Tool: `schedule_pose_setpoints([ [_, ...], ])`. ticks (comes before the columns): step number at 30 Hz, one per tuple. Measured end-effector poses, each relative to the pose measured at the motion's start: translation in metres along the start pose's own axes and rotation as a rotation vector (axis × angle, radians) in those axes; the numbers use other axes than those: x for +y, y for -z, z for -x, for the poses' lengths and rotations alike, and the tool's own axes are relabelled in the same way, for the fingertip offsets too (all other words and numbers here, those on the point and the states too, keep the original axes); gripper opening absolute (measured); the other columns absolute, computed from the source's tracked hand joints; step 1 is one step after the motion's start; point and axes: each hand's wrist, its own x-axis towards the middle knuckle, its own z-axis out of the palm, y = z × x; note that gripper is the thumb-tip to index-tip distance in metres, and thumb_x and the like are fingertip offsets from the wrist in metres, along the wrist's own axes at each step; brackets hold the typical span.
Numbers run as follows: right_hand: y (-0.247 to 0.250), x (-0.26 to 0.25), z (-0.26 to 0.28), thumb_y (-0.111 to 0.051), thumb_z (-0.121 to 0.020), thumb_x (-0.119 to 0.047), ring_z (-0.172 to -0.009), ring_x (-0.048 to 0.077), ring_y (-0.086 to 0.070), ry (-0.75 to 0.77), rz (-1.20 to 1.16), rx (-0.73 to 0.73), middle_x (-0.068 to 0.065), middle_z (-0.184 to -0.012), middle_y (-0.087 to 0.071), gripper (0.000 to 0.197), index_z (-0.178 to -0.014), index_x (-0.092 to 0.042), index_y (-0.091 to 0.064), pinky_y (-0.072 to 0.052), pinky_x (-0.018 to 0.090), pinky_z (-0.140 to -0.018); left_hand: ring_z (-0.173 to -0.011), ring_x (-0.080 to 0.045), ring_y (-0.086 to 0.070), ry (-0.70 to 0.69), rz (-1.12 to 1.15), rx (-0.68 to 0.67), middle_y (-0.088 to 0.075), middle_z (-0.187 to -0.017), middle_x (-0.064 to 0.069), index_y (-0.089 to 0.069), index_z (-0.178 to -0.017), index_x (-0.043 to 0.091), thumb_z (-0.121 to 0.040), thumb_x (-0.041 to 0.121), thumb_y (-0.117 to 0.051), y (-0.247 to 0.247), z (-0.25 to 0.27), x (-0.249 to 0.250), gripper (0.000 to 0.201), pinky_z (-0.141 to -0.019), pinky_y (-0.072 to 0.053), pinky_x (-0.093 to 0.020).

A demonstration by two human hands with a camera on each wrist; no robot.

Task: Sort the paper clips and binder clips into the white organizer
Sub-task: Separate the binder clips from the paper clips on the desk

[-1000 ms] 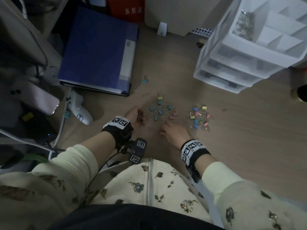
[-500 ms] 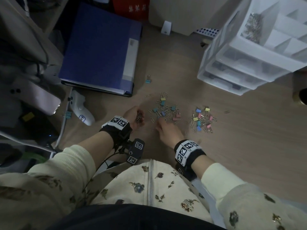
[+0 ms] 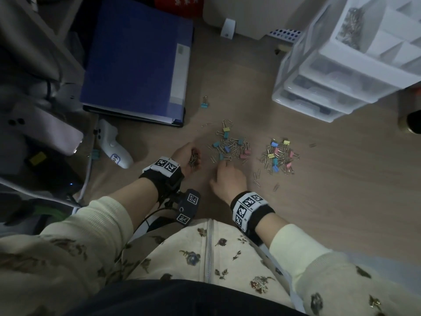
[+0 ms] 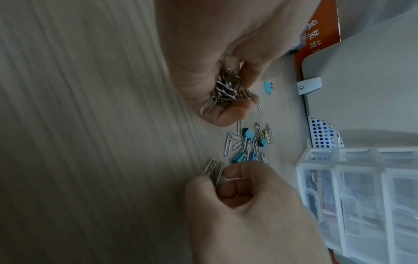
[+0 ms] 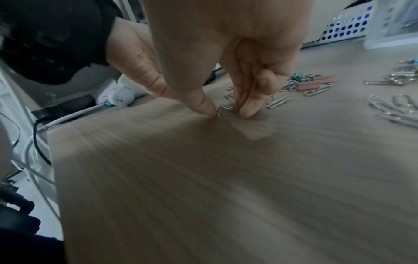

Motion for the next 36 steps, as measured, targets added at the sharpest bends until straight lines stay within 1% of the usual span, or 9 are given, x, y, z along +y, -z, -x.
schedule_pose_setpoints([
  [3, 0.002, -0.001, -0.002, -0.049, -0.09, -0.018, -0.104, 0.036, -0.058, 0.011, 0.023, 0.006, 0.019, -0.12, -0.053, 0.037, -0.123, -0.001, -0.044, -0.047, 0.038, -0.074, -0.05, -0.013, -0.041, 0.0, -0.007, -0.002, -0.046, -0.063, -0.004, -0.047, -0.065, 0.01, -0.09, 0.012, -0.041, -0.001, 0.0, 0.0, 0.026, -0.041, -0.036, -0.016],
  [9, 0.004, -0.002, -0.007, -0.045, -0.092, -0.012, -0.105, 0.036, -0.058, 0.015, 0.077, -0.006, 0.019, -0.119, -0.055, 0.036, -0.126, 0.0, -0.045, -0.048, 0.038, -0.077, -0.05, -0.012, -0.041, -0.001, -0.02, -0.008, -0.046, -0.063, -0.003, -0.047, -0.064, 0.011, -0.09, 0.013, -0.041, -0.002, 0.001, 0.001, 0.027, -0.043, -0.037, -0.019],
  [18, 0.017, 0.015, -0.016, -0.049, -0.086, -0.017, -0.092, 0.034, -0.064, -0.028, -0.113, -0.038, 0.015, -0.097, -0.066, 0.027, -0.106, -0.008, -0.065, -0.054, 0.037, -0.075, -0.051, -0.014, -0.042, -0.025, 0.021, -0.01, -0.047, -0.063, -0.004, -0.047, -0.065, 0.01, -0.091, 0.012, -0.04, -0.008, 0.001, 0.002, 0.027, -0.047, -0.04, -0.024],
  [21, 0.031, 0.021, -0.014, -0.052, -0.087, -0.02, -0.091, 0.032, -0.065, -0.009, -0.222, 0.085, 0.014, -0.098, -0.069, 0.025, -0.104, -0.009, -0.067, -0.055, 0.038, -0.077, -0.046, -0.013, -0.049, -0.045, 0.053, -0.019, -0.049, -0.065, -0.006, -0.05, -0.066, 0.008, -0.092, 0.011, -0.04, -0.012, 0.001, 0.002, 0.028, -0.045, -0.046, -0.021],
  [24, 0.049, 0.017, -0.014, -0.056, -0.089, -0.018, -0.095, 0.024, -0.064, 0.093, -0.382, 0.216, 0.009, -0.104, -0.07, 0.022, -0.107, -0.013, -0.069, -0.051, 0.03, -0.081, -0.05, -0.015, -0.055, -0.024, 0.112, -0.081, -0.055, -0.064, -0.009, -0.054, -0.072, 0.003, -0.092, 0.009, -0.04, -0.017, 0.005, 0.003, 0.025, -0.046, -0.05, -0.02],
  [27, 0.06, 0.01, -0.013, -0.059, -0.09, -0.02, -0.097, 0.023, -0.063, 0.232, -0.399, 0.224, 0.008, -0.104, -0.069, 0.022, -0.108, -0.012, -0.069, -0.045, 0.026, -0.08, -0.054, -0.017, -0.061, 0.014, 0.122, -0.169, -0.062, -0.064, -0.01, -0.057, -0.078, 0.002, -0.092, 0.011, -0.042, -0.023, 0.01, 0.005, 0.022, -0.052, -0.053, -0.023],
  [30, 0.058, 0.01, -0.013, -0.06, -0.09, -0.025, -0.094, 0.025, -0.06, 0.286, -0.339, 0.234, 0.01, -0.101, -0.066, 0.025, -0.11, -0.012, -0.069, -0.041, 0.027, -0.076, -0.042, -0.013, -0.057, -0.006, 0.074, -0.21, -0.059, -0.056, -0.006, -0.054, -0.073, 0.006, -0.092, 0.013, -0.04, -0.031, 0.011, 0.005, 0.025, -0.048, -0.05, -0.02],
  [33, 0.049, 0.021, -0.012, -0.06, -0.09, -0.025, -0.091, 0.023, -0.06, 0.302, -0.385, 0.291, 0.005, -0.097, -0.064, 0.023, -0.107, -0.014, -0.069, -0.045, 0.029, -0.075, -0.049, -0.015, -0.054, -0.015, 0.042, -0.192, -0.057, -0.06, -0.007, -0.053, -0.077, 0.007, -0.094, 0.015, -0.036, -0.037, 0.01, 0.002, 0.025, -0.042, -0.047, -0.018],
  [36, 0.044, 0.043, -0.007, -0.058, -0.091, -0.021, -0.088, 0.022, -0.06, 0.277, -0.404, 0.369, 0.004, -0.098, -0.063, 0.019, -0.105, -0.011, -0.067, -0.048, 0.033, -0.07, -0.034, -0.011, -0.045, 0.012, 0.005, -0.14, -0.05, -0.044, -0.003, -0.05, -0.068, 0.008, -0.094, 0.015, -0.035, -0.044, 0.008, -0.002, 0.031, -0.035, -0.037, -0.012],
])
